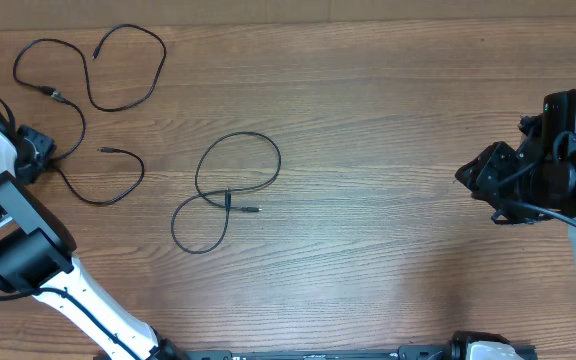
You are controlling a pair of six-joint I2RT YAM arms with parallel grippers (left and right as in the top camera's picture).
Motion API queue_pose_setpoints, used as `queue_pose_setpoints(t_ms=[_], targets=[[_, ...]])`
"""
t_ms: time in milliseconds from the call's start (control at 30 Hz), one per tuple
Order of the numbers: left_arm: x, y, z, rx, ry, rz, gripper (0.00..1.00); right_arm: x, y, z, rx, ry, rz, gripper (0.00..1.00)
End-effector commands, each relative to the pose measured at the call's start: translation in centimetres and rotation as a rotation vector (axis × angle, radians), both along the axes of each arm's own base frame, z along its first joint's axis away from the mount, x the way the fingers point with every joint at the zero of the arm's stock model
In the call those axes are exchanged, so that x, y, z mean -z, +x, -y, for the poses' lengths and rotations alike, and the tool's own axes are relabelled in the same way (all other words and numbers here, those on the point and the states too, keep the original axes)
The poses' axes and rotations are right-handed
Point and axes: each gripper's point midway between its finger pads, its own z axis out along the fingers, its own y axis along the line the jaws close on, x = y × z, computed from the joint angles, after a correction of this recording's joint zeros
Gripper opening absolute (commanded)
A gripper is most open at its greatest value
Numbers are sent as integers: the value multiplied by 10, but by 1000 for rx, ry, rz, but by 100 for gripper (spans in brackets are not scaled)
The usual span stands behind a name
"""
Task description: Untangle cables
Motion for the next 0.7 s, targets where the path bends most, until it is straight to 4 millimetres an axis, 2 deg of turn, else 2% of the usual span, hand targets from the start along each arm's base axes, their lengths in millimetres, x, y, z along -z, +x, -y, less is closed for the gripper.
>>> queue_pose_setpoints(t_ms=[0,100,133,167,200,233,367,433,533,667], targets=[[-39,12,10,48,-54,46,54,-2,1,1,-1,-1,9,43],[-54,7,25,62,-128,31,54,-2,2,1,-1,-2,16,45],[-57,5,30,66,-153,25,56,-3,2,1,-1,-3,17,46],[-59,3,35,69,-178,21,61,-3,2,1,-1,-3,18,47],[-59,2,42,73,-213,21,75,-3,3,1,-1,-3,19,47],[-59,-1,51,80,-257,18,84,-3,3,1,-1,-3,20,47],[-50,-27,86,83,-387,-102,100,-3,5,1,-1,-4,27,47],[-46,-41,104,89,-437,-175,99,-4,6,1,-1,-4,35,47],[-38,-46,123,116,-465,-225,100,-5,9,2,-1,-5,47,47],[-34,-44,131,134,-468,-233,99,-5,9,1,-1,-5,45,47]])
